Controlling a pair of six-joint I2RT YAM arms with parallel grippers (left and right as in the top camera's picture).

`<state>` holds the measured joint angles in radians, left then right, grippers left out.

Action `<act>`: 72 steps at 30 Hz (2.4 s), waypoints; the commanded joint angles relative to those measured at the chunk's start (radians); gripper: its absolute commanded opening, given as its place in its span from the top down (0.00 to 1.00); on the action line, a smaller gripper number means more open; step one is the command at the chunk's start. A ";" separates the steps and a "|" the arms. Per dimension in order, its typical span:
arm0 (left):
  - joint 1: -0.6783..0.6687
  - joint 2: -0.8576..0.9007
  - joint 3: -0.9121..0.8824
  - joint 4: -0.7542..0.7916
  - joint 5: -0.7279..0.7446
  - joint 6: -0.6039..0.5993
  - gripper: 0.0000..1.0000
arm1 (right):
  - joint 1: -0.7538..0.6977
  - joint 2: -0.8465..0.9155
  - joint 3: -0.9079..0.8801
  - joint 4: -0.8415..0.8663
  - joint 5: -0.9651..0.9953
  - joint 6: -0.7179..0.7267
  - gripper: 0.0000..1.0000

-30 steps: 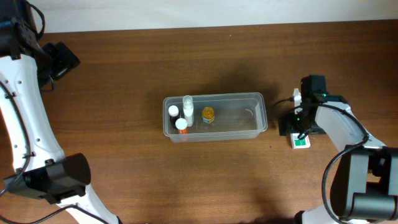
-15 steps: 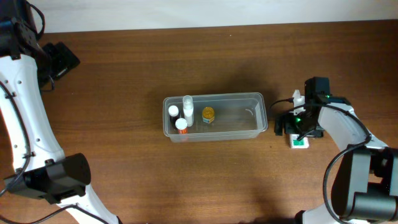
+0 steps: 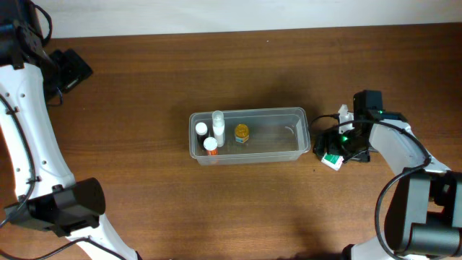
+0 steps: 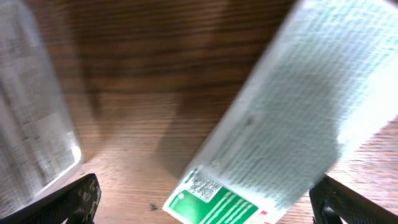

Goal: Pack container
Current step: 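Lower the right gripper and grasp the medicine box's end, then lift the medicine box upright with the right gripper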

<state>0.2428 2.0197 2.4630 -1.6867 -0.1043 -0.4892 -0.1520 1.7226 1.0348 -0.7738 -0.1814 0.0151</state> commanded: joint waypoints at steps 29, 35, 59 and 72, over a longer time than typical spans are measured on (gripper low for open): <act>0.002 -0.010 0.010 -0.001 0.003 0.016 0.00 | -0.006 0.097 -0.004 0.148 0.156 0.208 0.02; 0.002 -0.010 0.010 -0.001 0.003 0.016 0.00 | -0.006 0.097 -0.004 0.130 0.156 0.207 0.26; 0.002 -0.010 0.010 -0.001 0.003 0.016 0.00 | -0.006 0.053 0.039 0.070 0.201 0.173 0.53; 0.002 -0.010 0.010 -0.001 0.003 0.016 0.00 | -0.006 -0.036 0.086 0.012 0.202 0.161 0.52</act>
<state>0.2428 2.0197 2.4630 -1.6867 -0.1040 -0.4892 -0.1520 1.7302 1.0889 -0.7563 0.0036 0.1940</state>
